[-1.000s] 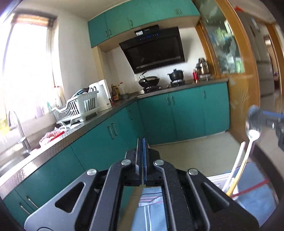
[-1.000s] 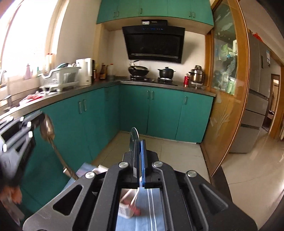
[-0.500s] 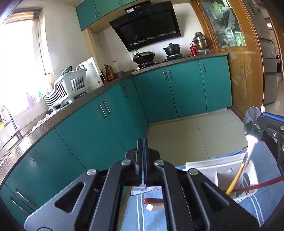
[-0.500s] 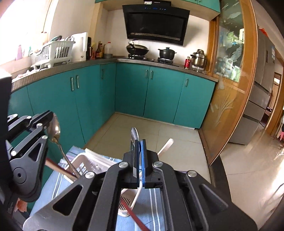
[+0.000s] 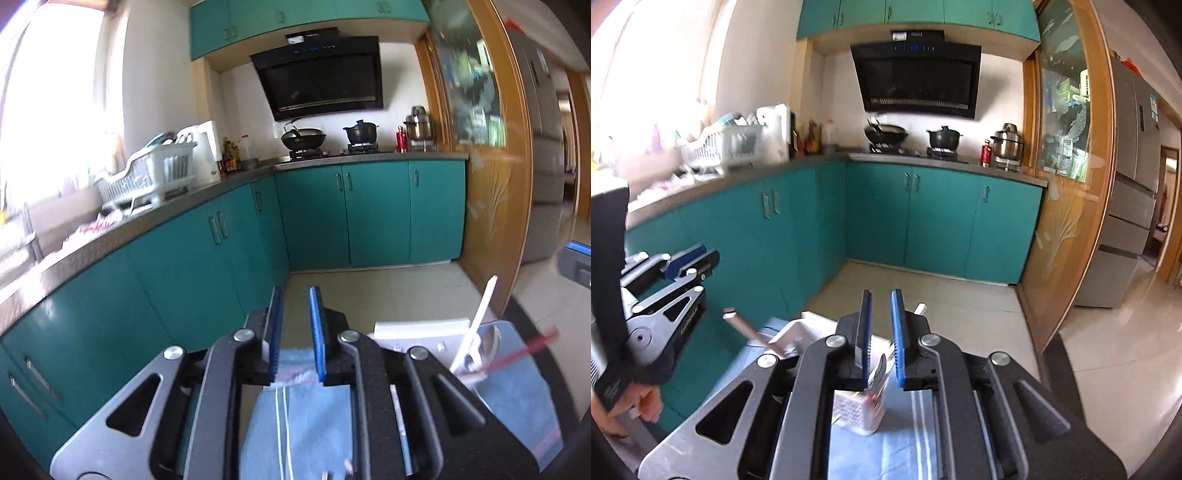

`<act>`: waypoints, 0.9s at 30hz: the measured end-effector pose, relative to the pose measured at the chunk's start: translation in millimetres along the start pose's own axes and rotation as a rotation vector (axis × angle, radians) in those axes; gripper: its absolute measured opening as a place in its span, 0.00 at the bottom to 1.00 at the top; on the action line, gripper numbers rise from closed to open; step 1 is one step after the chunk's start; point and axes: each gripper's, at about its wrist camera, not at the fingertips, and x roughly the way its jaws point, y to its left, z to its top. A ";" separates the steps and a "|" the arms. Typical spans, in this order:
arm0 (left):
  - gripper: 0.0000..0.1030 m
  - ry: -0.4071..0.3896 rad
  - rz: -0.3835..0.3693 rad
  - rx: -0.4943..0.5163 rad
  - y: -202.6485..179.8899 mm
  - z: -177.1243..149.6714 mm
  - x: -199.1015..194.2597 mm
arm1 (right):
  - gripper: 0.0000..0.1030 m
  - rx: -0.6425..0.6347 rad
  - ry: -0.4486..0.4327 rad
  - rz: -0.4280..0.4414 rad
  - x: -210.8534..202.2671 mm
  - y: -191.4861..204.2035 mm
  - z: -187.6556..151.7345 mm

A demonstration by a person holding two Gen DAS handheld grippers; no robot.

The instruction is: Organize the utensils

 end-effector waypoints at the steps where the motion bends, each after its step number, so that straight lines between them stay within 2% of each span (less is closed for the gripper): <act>1: 0.18 0.020 -0.013 -0.015 11.2 -11.6 -9.6 | 0.10 0.004 0.004 0.018 -10.5 -0.8 -6.0; 4: 0.20 0.145 -0.036 -0.023 34.3 -65.3 -20.9 | 0.10 0.020 0.090 0.118 -34.5 4.1 -51.7; 5: 0.20 0.186 -0.044 -0.017 37.1 -82.0 -19.9 | 0.10 0.026 0.167 0.164 -29.7 8.7 -78.4; 7: 0.20 0.308 -0.050 0.014 39.6 -129.6 -13.4 | 0.10 0.025 0.313 0.198 -8.5 20.1 -123.7; 8: 0.20 0.359 -0.044 0.022 39.6 -148.1 -10.3 | 0.10 0.031 0.419 0.215 10.7 28.6 -156.0; 10: 0.20 0.462 -0.063 -0.010 42.5 -182.6 -5.7 | 0.10 0.068 0.576 0.238 38.0 41.3 -203.5; 11: 0.22 0.492 -0.084 -0.027 43.9 -193.1 -5.3 | 0.10 0.079 0.611 0.251 44.1 46.4 -216.5; 15: 0.27 0.540 -0.111 -0.023 44.0 -217.6 -9.4 | 0.10 0.118 0.675 0.294 55.4 59.9 -237.8; 17: 0.30 0.547 -0.122 -0.033 43.4 -223.0 -11.1 | 0.10 0.103 0.693 0.274 58.0 64.2 -241.3; 27: 0.30 0.564 -0.176 -0.022 31.8 -224.1 -8.4 | 0.11 0.027 0.695 0.267 51.4 82.0 -242.9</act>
